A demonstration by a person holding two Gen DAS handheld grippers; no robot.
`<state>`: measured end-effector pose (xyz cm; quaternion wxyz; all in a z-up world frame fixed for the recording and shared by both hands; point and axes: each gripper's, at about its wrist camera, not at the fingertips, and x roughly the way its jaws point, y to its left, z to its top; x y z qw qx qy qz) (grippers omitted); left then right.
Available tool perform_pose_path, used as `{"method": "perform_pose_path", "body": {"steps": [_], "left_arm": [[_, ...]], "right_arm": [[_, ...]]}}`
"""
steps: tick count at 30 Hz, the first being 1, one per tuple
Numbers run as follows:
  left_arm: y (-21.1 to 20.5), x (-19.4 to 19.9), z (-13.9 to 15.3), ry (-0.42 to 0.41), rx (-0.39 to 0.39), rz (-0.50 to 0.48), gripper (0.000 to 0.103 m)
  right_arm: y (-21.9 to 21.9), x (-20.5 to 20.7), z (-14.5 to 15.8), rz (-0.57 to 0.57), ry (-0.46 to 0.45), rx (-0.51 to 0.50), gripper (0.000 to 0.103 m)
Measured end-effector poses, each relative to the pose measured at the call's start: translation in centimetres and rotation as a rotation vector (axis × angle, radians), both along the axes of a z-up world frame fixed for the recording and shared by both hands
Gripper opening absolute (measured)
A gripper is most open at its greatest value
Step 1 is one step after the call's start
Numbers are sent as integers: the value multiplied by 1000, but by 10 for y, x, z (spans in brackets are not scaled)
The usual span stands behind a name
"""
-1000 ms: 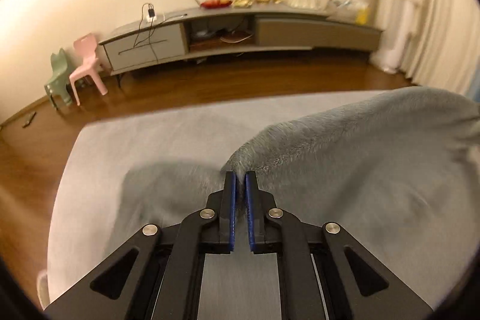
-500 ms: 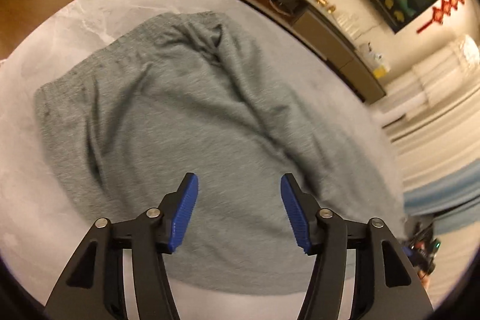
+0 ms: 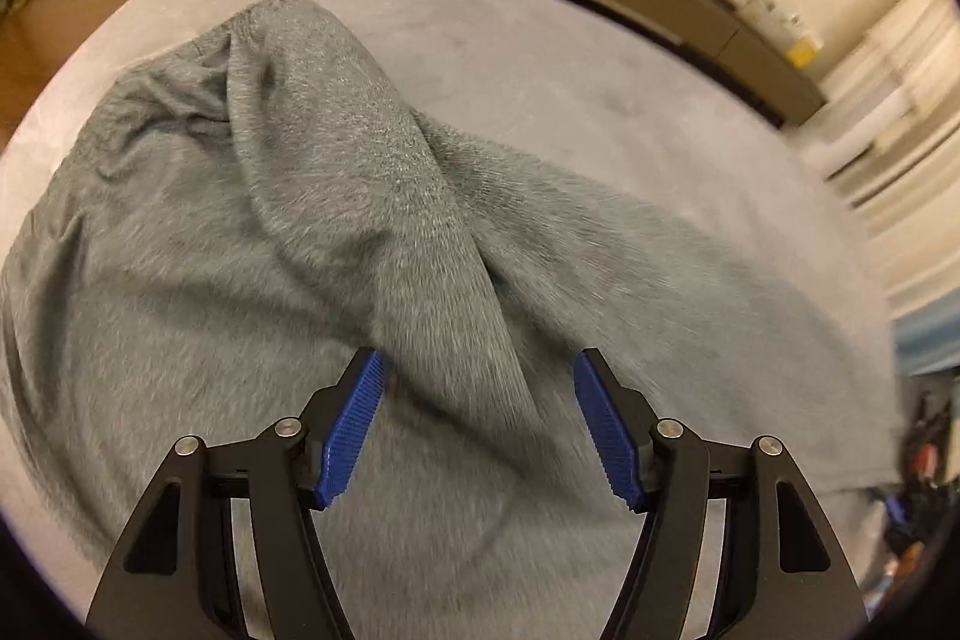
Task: Fold clothes
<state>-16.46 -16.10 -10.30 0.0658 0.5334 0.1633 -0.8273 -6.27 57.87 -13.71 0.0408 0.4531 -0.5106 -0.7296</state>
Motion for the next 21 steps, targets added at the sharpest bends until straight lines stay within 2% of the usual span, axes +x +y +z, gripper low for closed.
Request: {"method": "perform_pose_path", "body": {"steps": [1, 2, 3, 8, 9, 10, 12, 14, 17, 19, 21], "left_arm": [[0, -4, -1, 4, -22, -1, 49], [0, -7, -1, 7, -45, -2, 16], [-3, -5, 4, 34, -40, 0, 12], [-32, 40, 43, 198, 96, 37, 9], [-38, 49, 46, 209, 119, 46, 9], [-43, 56, 47, 211, 135, 53, 9], [-47, 52, 46, 200, 164, 63, 8], [-46, 34, 52, 201, 178, 68, 8], [-46, 27, 85, 267, 215, 67, 8], [-46, 42, 112, 333, 227, 41, 8], [-48, 76, 128, 380, 232, 15, 8]], "right_arm": [[1, -3, -6, -9, -12, -5, 67], [2, -6, -10, -16, -20, -10, 67], [2, -9, -13, -20, -22, -14, 67], [5, -23, -22, -26, -25, -32, 66], [4, -25, -22, -21, -25, -26, 61], [2, -28, -20, -9, -27, -5, 38], [-2, -36, -12, 21, -26, 65, 11], [-10, -56, 2, 57, -14, 155, 8], [-23, -82, 50, 90, 89, 298, 5], [-33, -95, 88, 112, 178, 390, 5], [-40, -82, 125, 149, 281, 434, 5]]}}
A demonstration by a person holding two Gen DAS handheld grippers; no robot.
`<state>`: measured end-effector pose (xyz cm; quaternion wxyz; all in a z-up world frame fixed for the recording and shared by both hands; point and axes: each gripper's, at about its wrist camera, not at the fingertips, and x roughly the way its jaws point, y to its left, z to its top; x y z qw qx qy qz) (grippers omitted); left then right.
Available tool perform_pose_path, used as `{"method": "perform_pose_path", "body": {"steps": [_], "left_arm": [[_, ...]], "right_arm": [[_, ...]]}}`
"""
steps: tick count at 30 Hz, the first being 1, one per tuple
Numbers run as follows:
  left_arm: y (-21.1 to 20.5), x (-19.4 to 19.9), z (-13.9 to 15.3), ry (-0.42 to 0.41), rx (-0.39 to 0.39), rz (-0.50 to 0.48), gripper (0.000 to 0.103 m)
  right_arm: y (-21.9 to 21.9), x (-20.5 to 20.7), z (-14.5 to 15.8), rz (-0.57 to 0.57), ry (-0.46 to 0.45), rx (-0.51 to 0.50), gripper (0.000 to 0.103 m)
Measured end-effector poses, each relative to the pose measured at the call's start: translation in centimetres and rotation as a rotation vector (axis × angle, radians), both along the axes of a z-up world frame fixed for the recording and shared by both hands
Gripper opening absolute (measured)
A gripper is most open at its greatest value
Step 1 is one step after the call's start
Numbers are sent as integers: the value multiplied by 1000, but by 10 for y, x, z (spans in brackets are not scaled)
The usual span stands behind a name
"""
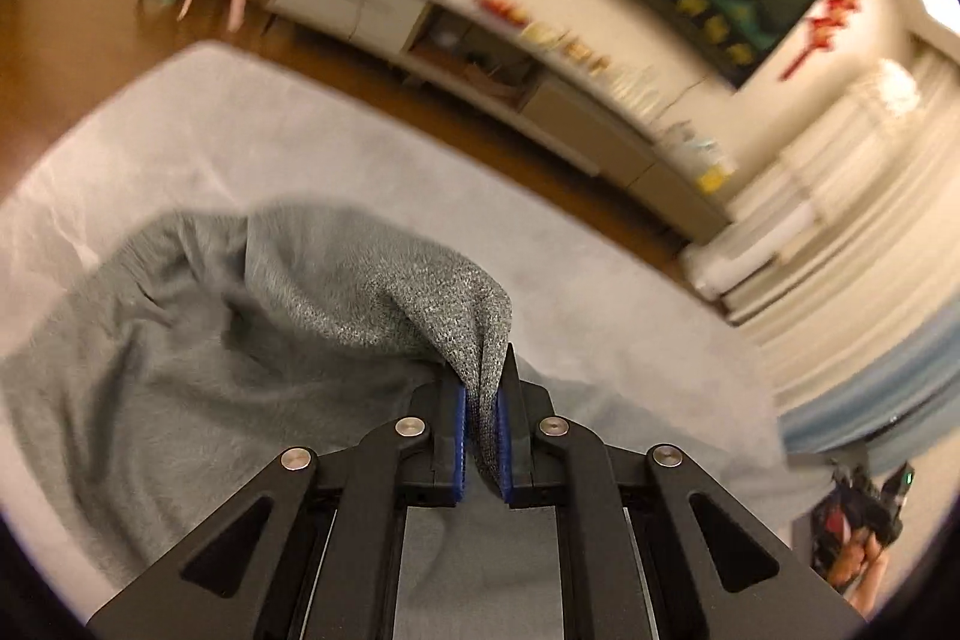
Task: Fold clothes
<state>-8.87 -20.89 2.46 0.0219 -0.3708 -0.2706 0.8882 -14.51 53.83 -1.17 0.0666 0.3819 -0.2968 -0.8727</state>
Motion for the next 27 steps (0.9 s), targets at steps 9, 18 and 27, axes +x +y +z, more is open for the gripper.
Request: {"method": "perform_pose_path", "body": {"steps": [9, 18, 27], "left_arm": [[2, 63, -96, -254, -6, 5, 8], [-7, 32, 3, -32, -13, 69, 8], [5, 91, -89, -236, -30, 35, 8]], "right_arm": [[11, 45, -80, 60, -294, 59, 5], [-4, -11, -2, 83, -93, 155, 5], [-4, 20, -57, 147, -234, 205, 5]]}}
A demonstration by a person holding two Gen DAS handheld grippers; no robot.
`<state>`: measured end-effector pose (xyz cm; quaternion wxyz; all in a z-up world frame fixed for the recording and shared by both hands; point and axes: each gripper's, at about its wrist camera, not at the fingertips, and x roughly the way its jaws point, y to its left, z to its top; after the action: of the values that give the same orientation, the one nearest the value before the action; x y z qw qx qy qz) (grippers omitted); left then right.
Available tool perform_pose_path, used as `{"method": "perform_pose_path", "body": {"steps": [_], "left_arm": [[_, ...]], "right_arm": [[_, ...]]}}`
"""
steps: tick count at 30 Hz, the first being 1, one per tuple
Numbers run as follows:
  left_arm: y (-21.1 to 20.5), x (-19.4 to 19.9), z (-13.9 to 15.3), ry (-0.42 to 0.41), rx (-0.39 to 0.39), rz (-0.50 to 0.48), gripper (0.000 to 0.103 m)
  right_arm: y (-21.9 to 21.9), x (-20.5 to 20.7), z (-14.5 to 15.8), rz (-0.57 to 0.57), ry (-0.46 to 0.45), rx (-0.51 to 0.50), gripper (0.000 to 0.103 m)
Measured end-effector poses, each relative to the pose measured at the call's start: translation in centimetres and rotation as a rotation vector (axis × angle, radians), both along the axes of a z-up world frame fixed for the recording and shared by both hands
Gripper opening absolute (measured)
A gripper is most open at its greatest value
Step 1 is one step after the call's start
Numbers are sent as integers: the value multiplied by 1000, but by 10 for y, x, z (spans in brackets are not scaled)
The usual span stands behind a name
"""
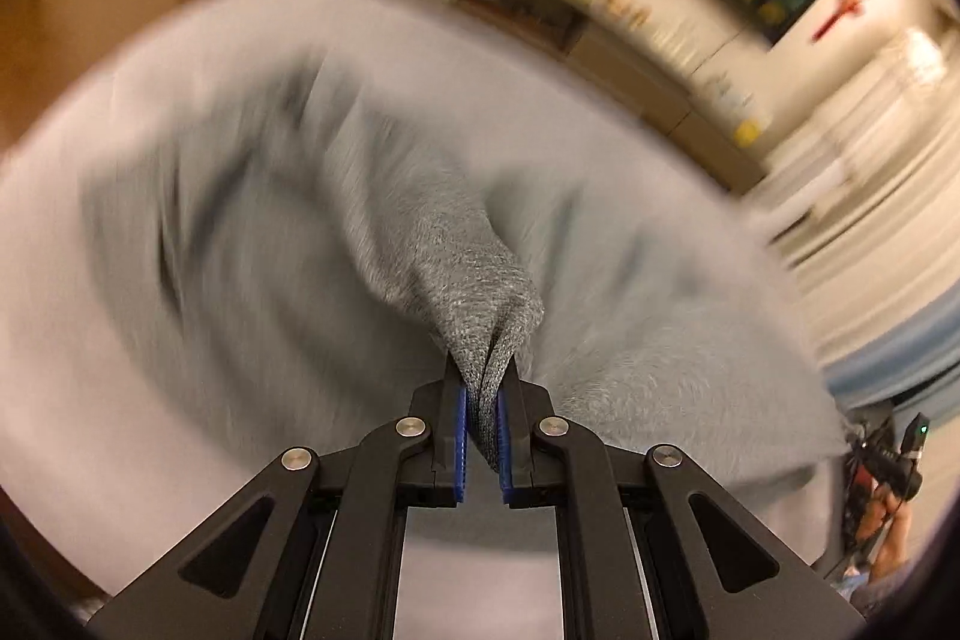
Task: Fold clothes
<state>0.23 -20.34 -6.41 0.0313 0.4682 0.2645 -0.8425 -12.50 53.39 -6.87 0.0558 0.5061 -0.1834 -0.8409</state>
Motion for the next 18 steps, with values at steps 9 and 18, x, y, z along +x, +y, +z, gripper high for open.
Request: {"method": "perform_pose_path", "body": {"steps": [9, 18], "left_arm": [[11, 3, -3, -14, -52, -7, 8], [15, 4, -44, -109, -105, -39, 12]], "right_arm": [[4, -10, -44, -18, -110, 8, 5], [-1, 2, -64, 4, -167, 80, 2]]}}
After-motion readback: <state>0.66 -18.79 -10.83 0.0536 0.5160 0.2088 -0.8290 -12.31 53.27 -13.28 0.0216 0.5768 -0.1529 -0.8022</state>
